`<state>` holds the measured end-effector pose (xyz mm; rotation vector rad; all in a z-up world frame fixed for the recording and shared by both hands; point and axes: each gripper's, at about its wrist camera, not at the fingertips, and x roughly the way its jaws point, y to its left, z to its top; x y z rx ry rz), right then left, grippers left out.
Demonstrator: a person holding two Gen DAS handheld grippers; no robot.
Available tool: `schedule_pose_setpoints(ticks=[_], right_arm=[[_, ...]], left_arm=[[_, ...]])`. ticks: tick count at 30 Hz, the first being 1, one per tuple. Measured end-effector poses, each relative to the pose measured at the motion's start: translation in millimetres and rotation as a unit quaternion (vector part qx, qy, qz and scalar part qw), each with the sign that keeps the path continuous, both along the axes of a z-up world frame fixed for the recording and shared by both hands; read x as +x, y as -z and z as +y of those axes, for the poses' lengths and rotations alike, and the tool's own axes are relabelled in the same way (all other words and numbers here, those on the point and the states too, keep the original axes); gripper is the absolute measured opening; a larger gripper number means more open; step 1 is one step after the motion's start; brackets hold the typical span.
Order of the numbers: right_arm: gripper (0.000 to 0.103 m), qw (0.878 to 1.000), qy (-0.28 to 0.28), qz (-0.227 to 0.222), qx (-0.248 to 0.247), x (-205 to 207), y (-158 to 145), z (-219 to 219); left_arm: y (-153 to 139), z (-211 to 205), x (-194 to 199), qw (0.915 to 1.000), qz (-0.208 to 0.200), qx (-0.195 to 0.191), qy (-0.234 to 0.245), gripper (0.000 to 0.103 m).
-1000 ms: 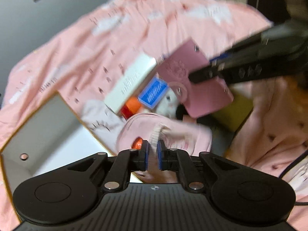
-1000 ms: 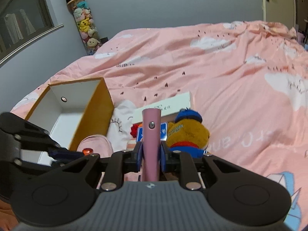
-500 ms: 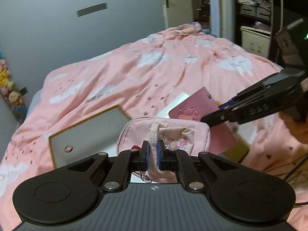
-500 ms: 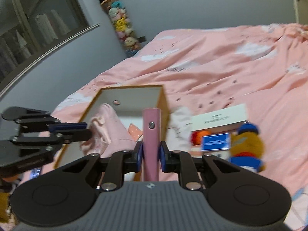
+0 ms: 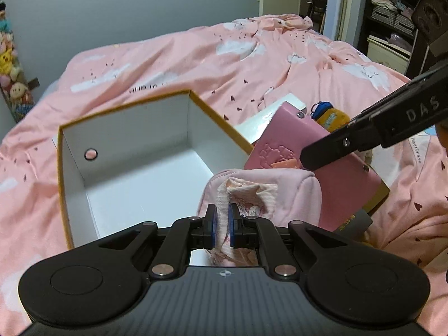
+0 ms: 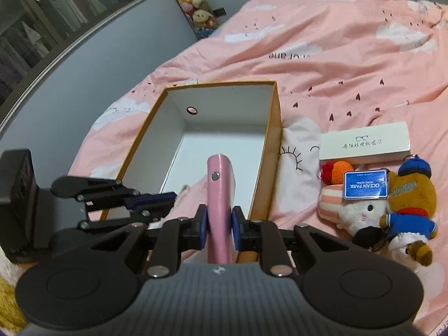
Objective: Organize objects
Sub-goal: 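Carry the pink tube with the right tool while the left tool carries the backpack into the box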
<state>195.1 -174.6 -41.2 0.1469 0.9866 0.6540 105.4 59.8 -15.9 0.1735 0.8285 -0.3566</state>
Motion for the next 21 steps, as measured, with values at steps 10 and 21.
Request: schedule_pose_setpoints(ticks=[10,21], right_arm=[[0.02,0.999,0.016,0.051,-0.009,14,22,22],[0.02,0.997,0.011,0.071,-0.022,13,40,29]], left_arm=[[26,11,11,0.9969,0.073,-0.013,-0.026,0.0],[17,51,17,0.9808,0.145,-0.092,-0.092,0.034]])
